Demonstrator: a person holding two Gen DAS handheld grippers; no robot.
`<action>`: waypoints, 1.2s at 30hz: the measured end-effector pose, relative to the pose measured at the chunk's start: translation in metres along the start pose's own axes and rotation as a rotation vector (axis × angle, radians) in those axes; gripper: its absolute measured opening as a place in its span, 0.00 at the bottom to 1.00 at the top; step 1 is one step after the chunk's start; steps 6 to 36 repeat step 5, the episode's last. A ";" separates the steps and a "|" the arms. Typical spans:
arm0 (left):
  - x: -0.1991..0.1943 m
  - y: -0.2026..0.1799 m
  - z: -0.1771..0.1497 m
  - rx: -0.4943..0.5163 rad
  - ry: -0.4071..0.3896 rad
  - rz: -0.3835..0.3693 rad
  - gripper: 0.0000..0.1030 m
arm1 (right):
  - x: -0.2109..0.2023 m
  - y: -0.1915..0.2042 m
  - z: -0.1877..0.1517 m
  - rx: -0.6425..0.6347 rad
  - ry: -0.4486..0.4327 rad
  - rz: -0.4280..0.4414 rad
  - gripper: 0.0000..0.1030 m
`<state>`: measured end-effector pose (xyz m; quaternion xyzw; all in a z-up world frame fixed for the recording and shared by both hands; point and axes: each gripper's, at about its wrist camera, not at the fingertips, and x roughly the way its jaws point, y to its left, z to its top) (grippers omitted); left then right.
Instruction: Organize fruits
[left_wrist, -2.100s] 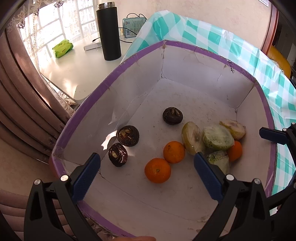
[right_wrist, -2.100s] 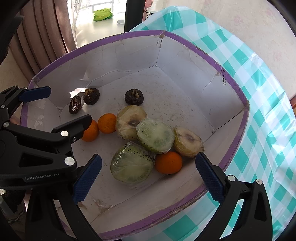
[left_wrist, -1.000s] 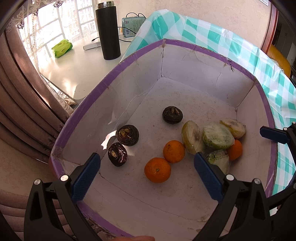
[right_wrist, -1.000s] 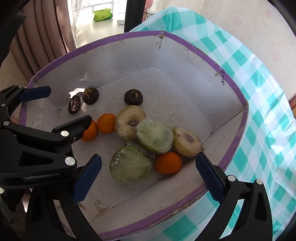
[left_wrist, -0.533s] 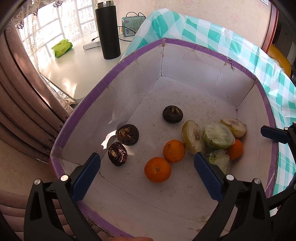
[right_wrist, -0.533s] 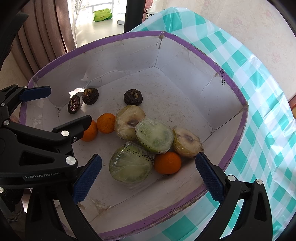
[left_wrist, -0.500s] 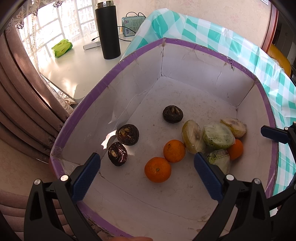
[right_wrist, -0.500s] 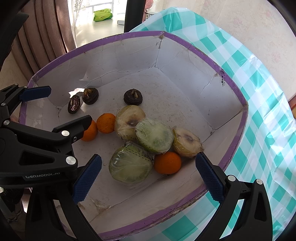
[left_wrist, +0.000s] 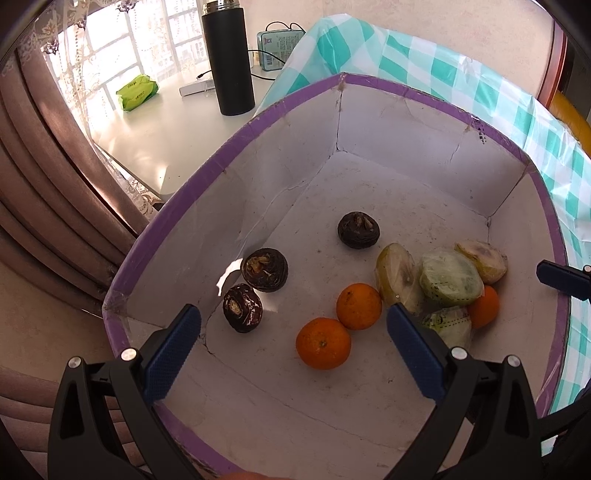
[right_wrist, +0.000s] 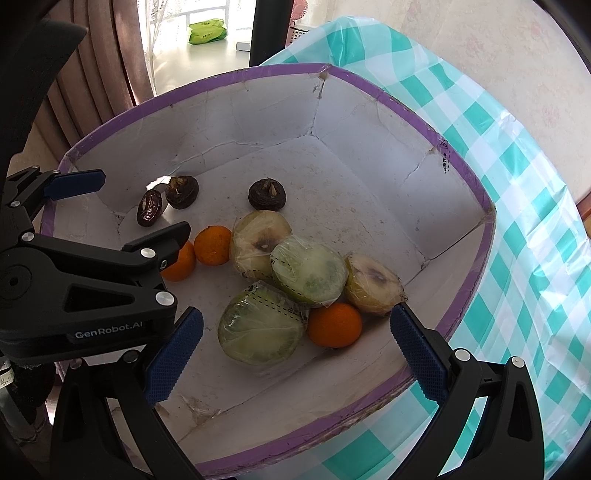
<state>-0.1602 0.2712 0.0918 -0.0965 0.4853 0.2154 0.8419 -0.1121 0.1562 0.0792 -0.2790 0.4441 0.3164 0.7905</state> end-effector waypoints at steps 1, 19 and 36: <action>0.000 0.000 0.000 -0.003 0.003 0.003 0.98 | 0.000 0.000 0.000 0.000 -0.002 0.000 0.95; -0.010 -0.004 0.002 -0.026 -0.023 0.114 0.98 | -0.004 0.001 -0.001 0.004 -0.040 0.004 0.95; -0.010 -0.004 0.002 -0.026 -0.023 0.114 0.98 | -0.004 0.001 -0.001 0.004 -0.040 0.004 0.95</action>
